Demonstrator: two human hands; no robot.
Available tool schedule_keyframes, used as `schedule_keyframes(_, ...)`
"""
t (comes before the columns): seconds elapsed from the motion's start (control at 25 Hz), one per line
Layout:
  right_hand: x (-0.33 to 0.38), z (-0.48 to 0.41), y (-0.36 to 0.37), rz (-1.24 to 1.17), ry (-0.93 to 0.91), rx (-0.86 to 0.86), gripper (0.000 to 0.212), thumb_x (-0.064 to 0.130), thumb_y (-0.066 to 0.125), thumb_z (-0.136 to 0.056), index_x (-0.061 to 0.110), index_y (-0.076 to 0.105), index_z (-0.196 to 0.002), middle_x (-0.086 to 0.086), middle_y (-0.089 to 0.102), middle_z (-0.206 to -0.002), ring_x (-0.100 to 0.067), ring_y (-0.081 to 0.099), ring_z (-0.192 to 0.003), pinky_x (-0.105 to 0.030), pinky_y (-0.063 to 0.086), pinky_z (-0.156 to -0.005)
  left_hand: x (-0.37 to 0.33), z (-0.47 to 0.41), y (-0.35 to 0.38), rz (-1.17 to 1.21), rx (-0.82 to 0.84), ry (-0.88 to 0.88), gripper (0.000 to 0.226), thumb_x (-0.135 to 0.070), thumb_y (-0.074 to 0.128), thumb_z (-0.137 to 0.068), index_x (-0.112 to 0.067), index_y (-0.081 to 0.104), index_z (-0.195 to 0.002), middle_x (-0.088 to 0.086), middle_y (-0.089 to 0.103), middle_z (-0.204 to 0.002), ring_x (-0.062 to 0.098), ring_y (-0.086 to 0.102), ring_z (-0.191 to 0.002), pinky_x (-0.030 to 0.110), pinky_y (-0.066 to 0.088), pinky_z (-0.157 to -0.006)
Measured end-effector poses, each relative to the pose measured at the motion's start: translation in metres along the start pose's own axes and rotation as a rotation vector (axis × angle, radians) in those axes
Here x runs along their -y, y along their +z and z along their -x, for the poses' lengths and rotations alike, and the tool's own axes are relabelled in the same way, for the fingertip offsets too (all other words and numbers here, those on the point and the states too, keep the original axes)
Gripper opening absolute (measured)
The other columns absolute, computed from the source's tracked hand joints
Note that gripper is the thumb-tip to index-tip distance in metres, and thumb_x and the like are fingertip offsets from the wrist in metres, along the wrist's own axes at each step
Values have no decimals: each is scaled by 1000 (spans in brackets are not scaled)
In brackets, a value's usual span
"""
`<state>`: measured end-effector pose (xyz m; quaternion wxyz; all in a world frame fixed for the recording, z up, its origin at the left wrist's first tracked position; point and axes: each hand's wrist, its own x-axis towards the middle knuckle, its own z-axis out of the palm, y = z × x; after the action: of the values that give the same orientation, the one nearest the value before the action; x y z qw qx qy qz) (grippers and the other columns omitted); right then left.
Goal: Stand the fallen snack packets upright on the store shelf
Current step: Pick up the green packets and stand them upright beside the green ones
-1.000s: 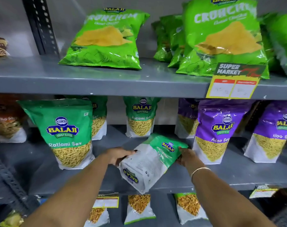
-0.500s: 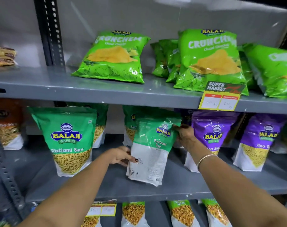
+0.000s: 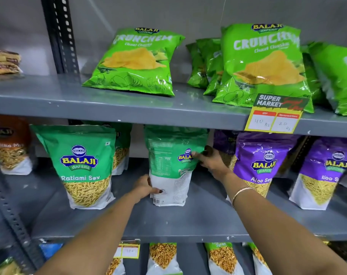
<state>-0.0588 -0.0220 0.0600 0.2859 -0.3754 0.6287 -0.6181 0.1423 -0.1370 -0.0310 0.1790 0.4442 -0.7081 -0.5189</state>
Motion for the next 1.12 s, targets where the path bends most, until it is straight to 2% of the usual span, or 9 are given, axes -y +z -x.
schedule_keyframes(0.08,-18,9,-4,431,102,136,53,10,79,-70,-3,50,-113,-3,61,-103,-13,62,-90,-26,56,-82,-4,8,2,-46,13,-26,67,-15,81,-65,-3,52,-124,11,61,-124,26,58,-109,36,53,-87)
schedule_keyframes(0.16,-37,22,-1,705,334,258,40,18,79,-71,1,52,-95,2,60,-80,-15,54,-78,-27,49,-58,-5,12,5,-83,5,-30,57,-13,76,-74,-3,52,-124,12,61,-120,26,59,-104,29,54,-70)
schedule_keyframes(0.32,-53,26,24,437,537,200,32,13,71,-78,10,47,-57,2,54,-34,-8,47,-31,-16,31,-38,-12,22,4,-87,258,-71,54,6,68,-76,-4,45,-123,4,60,-90,15,58,-75,15,50,-45)
schedule_keyframes(0.44,-59,23,28,314,474,46,31,8,66,-81,14,42,-63,-6,56,-58,-15,52,-48,-22,38,-45,-15,26,-7,23,382,-150,48,19,50,-82,-8,45,-121,5,58,-84,15,59,-74,20,57,-59)
schedule_keyframes(0.56,-63,34,16,238,433,226,19,0,58,-83,17,53,-90,-2,56,-86,-12,52,-70,-26,41,-60,-15,25,-10,68,300,-149,21,6,53,-88,-12,56,-100,8,56,-101,17,54,-97,37,48,-92)
schedule_keyframes(0.68,-73,40,9,259,357,566,71,2,70,-76,26,37,-134,7,50,-123,-13,50,-113,-18,49,-67,-18,23,1,16,152,-84,16,-7,66,-83,-19,55,-85,8,52,-114,18,47,-107,34,41,-88)
schedule_keyframes(0.8,-84,41,23,226,285,572,84,8,83,-65,19,33,-131,5,56,-122,-17,55,-117,-28,56,-88,-18,18,12,58,96,-59,76,-8,72,-77,-17,31,-140,8,39,-146,24,38,-133,38,40,-99)
schedule_keyframes(0.92,-90,35,22,275,278,374,88,9,84,-62,4,26,-128,-5,50,-124,-22,52,-118,-42,46,-105,-22,19,17,90,161,-99,101,-11,73,-77,-26,5,-150,3,31,-154,26,34,-139,45,37,-104)
schedule_keyframes(1.12,-81,21,-5,288,222,260,62,3,79,-64,0,52,-120,-16,65,-116,-24,58,-96,-23,56,-65,-24,17,21,10,48,-57,69,-7,71,-78,-13,34,-137,12,51,-128,23,48,-116,33,39,-92)
